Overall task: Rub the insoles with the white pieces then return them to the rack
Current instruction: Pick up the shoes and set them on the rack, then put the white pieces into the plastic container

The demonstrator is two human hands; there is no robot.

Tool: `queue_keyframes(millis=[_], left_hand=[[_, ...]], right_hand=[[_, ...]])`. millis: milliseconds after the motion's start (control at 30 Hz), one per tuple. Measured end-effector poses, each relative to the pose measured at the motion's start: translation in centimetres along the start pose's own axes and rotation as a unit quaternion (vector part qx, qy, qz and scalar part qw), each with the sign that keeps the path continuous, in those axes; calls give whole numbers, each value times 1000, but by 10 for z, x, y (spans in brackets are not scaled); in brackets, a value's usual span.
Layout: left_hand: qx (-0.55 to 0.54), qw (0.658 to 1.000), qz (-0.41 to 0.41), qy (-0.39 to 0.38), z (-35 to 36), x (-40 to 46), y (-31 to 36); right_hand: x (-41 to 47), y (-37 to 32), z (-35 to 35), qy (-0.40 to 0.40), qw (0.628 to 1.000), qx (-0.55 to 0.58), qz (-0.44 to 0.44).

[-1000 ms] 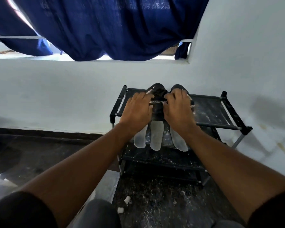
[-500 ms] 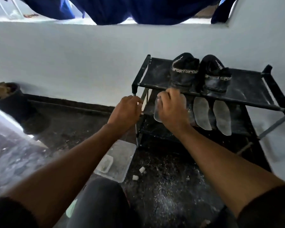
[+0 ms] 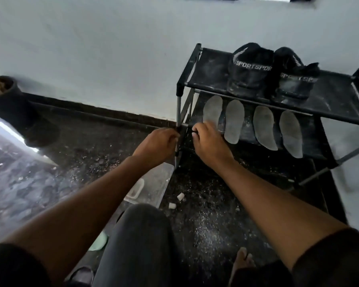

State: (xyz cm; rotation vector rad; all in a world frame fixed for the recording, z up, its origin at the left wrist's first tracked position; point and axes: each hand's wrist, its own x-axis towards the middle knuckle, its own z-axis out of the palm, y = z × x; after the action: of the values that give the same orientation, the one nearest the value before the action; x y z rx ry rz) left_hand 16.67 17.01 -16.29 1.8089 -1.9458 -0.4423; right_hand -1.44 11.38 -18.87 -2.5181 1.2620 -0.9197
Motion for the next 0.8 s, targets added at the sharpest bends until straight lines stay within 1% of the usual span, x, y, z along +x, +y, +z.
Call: queue_keyframes(millis=[167,333,433,500,567,733,800], left_hand=[[7,996,-46,-81,47,-17,-66],[5,978,-99,-183,112,-33,-121],[2,969,-122,-216,157,-46,-151],[5,963,-121,-240,182,-56,-163],[13,963,-114,-245,207,-63,-171],[24,973,-77,-216,269,-69,-179],[66,974,-55,-212,291,-71,-181]], right_hand=[[-22,15,68,-58,998,3,21],[-53,30,139,-105,992,18,65],[-74,43,182,-151,984,22,94],[-88,53,204,-179,978,24,105],[-102,64,228,-205,971,23,121],[-136,93,274,-281,944,12,173],[-147,103,289,-305,936,-6,175]])
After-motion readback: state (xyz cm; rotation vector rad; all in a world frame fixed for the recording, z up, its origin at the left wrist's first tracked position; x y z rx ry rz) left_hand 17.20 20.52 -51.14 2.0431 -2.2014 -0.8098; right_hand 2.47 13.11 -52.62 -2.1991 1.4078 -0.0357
